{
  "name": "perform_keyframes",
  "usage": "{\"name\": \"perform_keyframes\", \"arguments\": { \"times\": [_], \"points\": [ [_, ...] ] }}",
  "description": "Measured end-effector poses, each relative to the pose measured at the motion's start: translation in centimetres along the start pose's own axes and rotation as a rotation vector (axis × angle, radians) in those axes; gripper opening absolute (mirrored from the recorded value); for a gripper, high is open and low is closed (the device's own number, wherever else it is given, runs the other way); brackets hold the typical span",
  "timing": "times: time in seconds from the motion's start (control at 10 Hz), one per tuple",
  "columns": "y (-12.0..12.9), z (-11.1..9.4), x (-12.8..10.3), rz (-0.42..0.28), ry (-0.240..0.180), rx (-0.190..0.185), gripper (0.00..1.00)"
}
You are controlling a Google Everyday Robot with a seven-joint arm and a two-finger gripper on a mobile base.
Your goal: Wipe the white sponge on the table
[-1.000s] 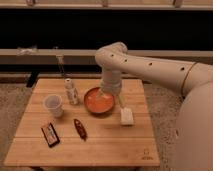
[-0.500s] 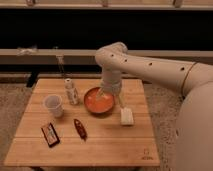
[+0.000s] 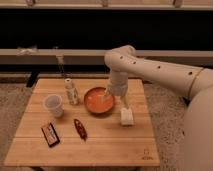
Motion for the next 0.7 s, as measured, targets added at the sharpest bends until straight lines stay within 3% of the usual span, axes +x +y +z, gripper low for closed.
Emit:
{"name": "perform_keyframes", "arguments": {
  "times": [0.3,0.7],
  "points": [
    [3.0,1.9,1.0,-0.070,-0.014,0.039,0.80],
    [3.8,5.4,1.9,-0.104,-0.032,-0.024,0.80]
  ]
}}
